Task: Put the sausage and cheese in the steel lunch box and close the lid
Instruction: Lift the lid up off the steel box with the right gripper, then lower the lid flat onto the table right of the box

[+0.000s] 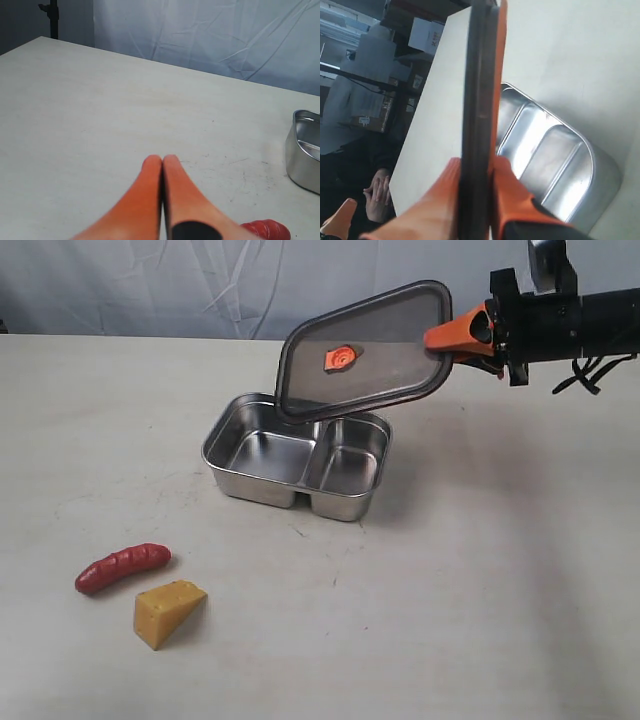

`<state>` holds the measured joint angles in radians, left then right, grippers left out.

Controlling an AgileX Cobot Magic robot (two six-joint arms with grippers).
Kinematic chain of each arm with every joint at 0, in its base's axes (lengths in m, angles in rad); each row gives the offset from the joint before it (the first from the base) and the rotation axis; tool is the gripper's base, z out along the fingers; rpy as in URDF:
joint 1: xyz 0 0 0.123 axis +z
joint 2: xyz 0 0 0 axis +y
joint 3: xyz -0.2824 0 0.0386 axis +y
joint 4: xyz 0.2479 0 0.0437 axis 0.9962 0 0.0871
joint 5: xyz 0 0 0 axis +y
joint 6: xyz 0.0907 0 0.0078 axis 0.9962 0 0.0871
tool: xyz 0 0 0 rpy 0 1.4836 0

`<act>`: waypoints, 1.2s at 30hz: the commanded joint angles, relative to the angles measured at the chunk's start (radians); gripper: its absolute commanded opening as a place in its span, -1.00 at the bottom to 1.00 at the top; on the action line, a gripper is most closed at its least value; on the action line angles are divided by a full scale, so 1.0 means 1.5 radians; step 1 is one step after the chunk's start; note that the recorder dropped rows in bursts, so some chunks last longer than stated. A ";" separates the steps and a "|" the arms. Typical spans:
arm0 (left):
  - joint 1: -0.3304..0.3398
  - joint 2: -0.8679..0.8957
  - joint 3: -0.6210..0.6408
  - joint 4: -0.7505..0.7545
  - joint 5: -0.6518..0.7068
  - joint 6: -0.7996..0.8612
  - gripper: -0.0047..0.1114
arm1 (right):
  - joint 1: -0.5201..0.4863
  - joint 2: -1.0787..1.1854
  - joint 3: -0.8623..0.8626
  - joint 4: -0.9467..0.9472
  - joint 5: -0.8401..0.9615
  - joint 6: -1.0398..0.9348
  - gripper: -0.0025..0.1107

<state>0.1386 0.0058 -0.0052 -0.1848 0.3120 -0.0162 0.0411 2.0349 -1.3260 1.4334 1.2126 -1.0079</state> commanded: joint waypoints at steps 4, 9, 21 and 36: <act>0.001 -0.004 0.003 0.002 -0.008 0.000 -0.92 | -0.046 -0.075 -0.065 -0.053 0.006 -0.022 -0.97; 0.001 -0.004 0.003 0.002 -0.008 0.000 -0.92 | -0.055 -0.145 -0.145 -0.274 -0.013 -0.011 -0.97; 0.001 -0.004 0.003 0.002 -0.008 0.000 -0.92 | -0.053 -0.299 -0.190 -0.647 0.006 0.102 -0.97; 0.001 -0.004 0.003 0.002 -0.008 0.000 -0.92 | 0.329 -0.318 0.006 -1.027 0.006 0.341 -0.97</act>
<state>0.1386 0.0058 -0.0052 -0.1848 0.3120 -0.0162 0.4841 1.5620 -1.3486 -0.0670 1.2279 -0.5378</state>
